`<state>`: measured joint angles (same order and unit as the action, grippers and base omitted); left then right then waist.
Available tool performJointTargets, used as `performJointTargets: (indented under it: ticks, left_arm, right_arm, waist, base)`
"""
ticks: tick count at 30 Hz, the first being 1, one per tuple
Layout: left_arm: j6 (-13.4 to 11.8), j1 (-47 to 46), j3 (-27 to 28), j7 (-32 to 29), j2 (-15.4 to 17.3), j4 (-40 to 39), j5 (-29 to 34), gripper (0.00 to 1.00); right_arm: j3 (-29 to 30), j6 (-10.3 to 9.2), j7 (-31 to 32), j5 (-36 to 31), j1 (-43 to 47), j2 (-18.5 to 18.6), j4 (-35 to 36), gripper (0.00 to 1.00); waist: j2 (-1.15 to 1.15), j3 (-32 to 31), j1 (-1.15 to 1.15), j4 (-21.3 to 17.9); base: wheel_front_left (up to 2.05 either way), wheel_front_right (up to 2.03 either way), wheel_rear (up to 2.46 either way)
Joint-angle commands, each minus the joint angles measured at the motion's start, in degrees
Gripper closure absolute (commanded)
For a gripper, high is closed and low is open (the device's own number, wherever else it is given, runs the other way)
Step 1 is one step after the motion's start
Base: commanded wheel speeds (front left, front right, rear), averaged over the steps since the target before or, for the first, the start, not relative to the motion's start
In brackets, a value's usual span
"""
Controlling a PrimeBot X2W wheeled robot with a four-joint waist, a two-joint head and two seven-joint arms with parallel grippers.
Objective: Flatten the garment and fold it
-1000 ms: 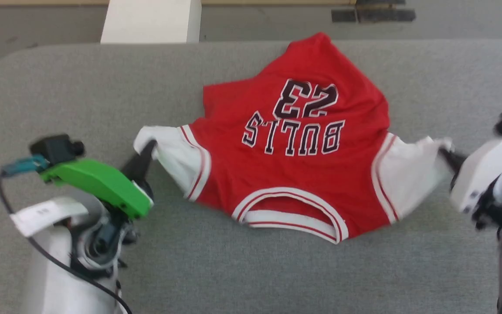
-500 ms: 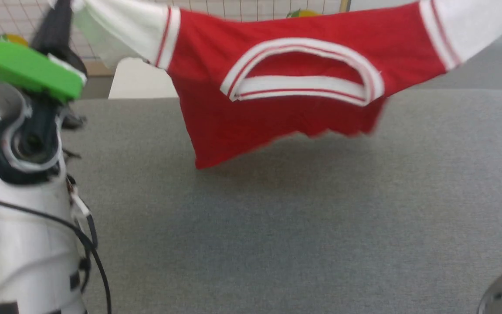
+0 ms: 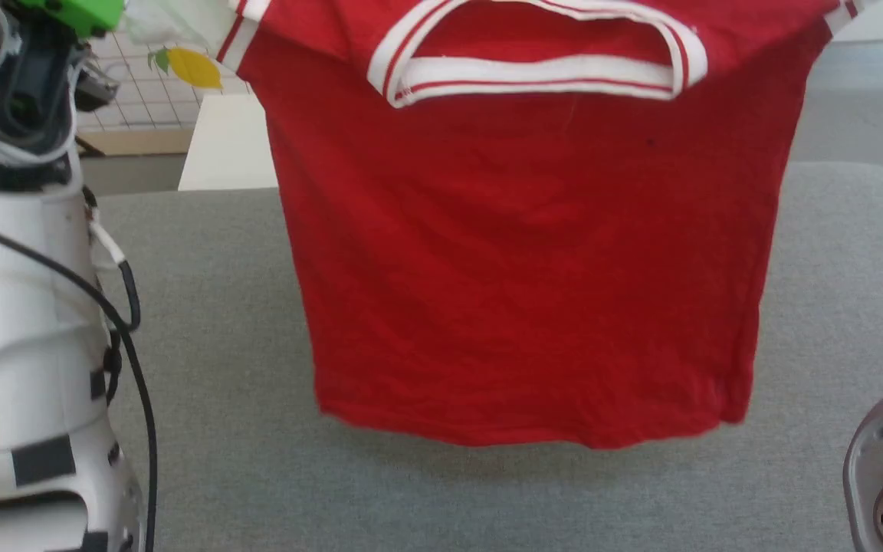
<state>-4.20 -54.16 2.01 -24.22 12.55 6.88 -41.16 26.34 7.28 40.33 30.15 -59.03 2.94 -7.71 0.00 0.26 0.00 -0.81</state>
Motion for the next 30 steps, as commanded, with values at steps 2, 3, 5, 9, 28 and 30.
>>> performJointTargets:
  ticks: [2, 3, 5, 9, 28, 30]
  left_arm:
    - [-0.7, -3.2, 0.1, -0.8, 0.4, 2.5, -0.3, 1.0]
    - [-0.8, -4.1, -0.2, -1.3, 1.3, 3.3, 0.5, 1.0]
    - [-1.4, -6.4, -0.1, -2.0, 2.3, 5.6, 0.8, 1.0]
    - [-0.9, -11.1, -1.9, -2.9, 4.8, 10.0, 3.4, 1.0]
    - [-3.3, -29.7, -3.7, 11.7, 9.1, 18.7, 13.1, 1.0]
    - [-3.2, -29.7, -3.3, 12.3, 8.8, 19.9, 12.4, 1.0]
  right_arm:
    - [-0.7, 0.21, 0.1, -2.3, -2.8, -0.1, -1.3, 1.0]
    - [-1.1, 0.21, 0.2, -3.3, -3.7, -0.1, -1.6, 1.0]
    - [-2.0, 0.21, 0.4, -5.7, -5.9, -0.1, -2.6, 1.0]
    - [-3.7, 0.21, 0.3, -7.9, -11.5, -0.1, -5.6, 1.0]
    - [-6.8, 0.21, -17.9, -23.2, -35.6, -0.1, -23.6, 1.0]
    - [-7.0, 0.21, -18.3, -22.9, -35.3, -0.1, -24.6, 1.0]
  waist:
    - [0.0, 2.5, 0.0, -0.2]
    - [0.0, 3.4, 0.0, -0.4]
    - [0.0, 5.7, 0.0, -0.6]
    - [0.0, 11.2, 0.0, -1.0]
    - [0.0, 34.6, 0.0, -0.3]
    - [0.0, 35.3, 0.0, 0.1]
  base:
    - [0.0, 0.0, 0.0]
    - [0.0, 0.0, 0.0]
    - [0.0, 0.0, 0.0]
    - [0.0, 0.0, 0.0]
    - [0.0, 0.0, 0.0]
    - [0.0, 0.0, 0.0]
